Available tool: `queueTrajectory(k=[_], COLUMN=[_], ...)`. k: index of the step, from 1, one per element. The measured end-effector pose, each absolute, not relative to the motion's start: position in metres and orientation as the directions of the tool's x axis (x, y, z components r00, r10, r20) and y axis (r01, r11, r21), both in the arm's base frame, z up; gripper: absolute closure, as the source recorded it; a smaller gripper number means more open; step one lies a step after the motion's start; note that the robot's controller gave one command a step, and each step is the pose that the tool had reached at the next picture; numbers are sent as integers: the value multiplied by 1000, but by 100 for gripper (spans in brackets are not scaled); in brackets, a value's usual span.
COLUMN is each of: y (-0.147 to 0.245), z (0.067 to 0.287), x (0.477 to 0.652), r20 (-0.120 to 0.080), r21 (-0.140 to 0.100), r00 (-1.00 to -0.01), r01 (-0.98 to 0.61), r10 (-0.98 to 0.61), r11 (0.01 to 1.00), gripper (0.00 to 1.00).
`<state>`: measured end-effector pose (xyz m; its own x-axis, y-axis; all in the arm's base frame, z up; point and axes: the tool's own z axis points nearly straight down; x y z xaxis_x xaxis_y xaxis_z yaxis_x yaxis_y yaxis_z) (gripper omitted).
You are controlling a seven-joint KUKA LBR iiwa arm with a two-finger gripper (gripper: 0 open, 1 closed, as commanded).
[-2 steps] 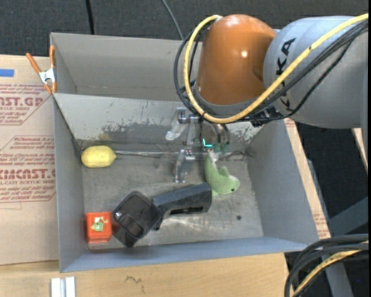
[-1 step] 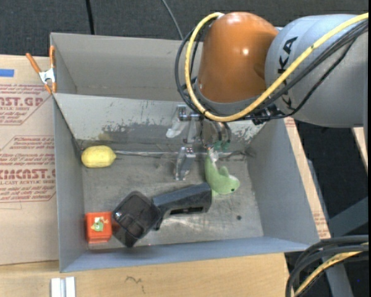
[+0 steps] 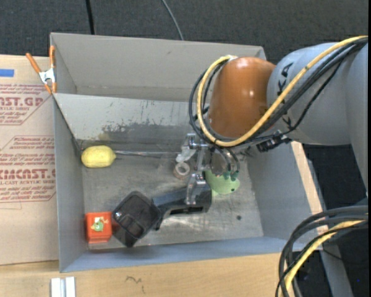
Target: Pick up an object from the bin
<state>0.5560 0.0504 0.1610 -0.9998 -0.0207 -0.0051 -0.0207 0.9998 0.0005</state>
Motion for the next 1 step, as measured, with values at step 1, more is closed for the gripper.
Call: queueTrajectory(k=[1], y=[18], z=[156], x=[512], r20=[4], r21=[1], r00=[-981], r01=[-195], r10=[-195], r11=[981], gripper=[0])
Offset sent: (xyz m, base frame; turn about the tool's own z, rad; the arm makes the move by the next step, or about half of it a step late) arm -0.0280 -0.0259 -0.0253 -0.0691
